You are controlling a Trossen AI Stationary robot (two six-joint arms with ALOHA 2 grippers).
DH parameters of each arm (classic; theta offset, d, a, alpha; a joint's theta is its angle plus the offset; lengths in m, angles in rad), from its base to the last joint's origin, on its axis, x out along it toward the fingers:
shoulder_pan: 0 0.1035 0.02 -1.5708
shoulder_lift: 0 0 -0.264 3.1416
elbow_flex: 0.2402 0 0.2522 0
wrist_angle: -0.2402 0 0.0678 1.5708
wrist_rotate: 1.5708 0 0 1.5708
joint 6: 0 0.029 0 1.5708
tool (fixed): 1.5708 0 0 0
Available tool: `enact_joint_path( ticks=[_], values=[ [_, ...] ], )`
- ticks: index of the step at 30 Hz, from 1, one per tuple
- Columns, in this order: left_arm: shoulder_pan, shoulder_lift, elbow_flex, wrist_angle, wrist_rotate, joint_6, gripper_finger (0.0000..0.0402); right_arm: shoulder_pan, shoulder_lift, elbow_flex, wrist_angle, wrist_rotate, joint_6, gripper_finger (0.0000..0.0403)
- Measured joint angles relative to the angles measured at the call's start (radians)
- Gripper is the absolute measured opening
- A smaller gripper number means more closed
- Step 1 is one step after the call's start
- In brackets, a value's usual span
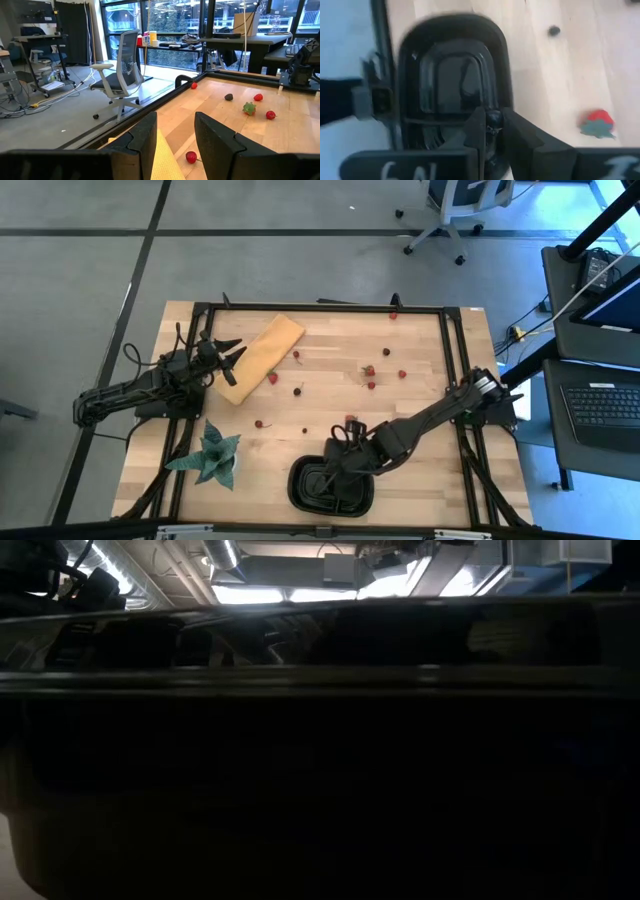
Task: Pick and placing Produce into tupperware
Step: Put the right blueberry into the black container
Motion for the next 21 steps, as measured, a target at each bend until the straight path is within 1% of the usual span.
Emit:
enact_joint_path(
  ticks=[4,10,15,21],
  values=[
    [0.0,0.0,0.0,0.0,0.0,0.0,0.0125,0.015,0.008,-0.023,-0.013,-0.031,-0.007,0.0057],
    [0.0,0.0,0.0,0.0,0.0,0.0,0.0125,0.054,0.01,-0.121,0.005,-0.051,0.07,0.0057],
    [0.0,0.0,0.0,0.0,0.0,0.0,0.0125,0.089,0.01,-0.197,0.102,-0.089,0.111,0.0057],
    [0.0,0.0,0.0,0.0,0.0,0.001,0.0125,0.13,0.01,-0.276,0.22,-0.092,0.114,0.0057]
  ],
)
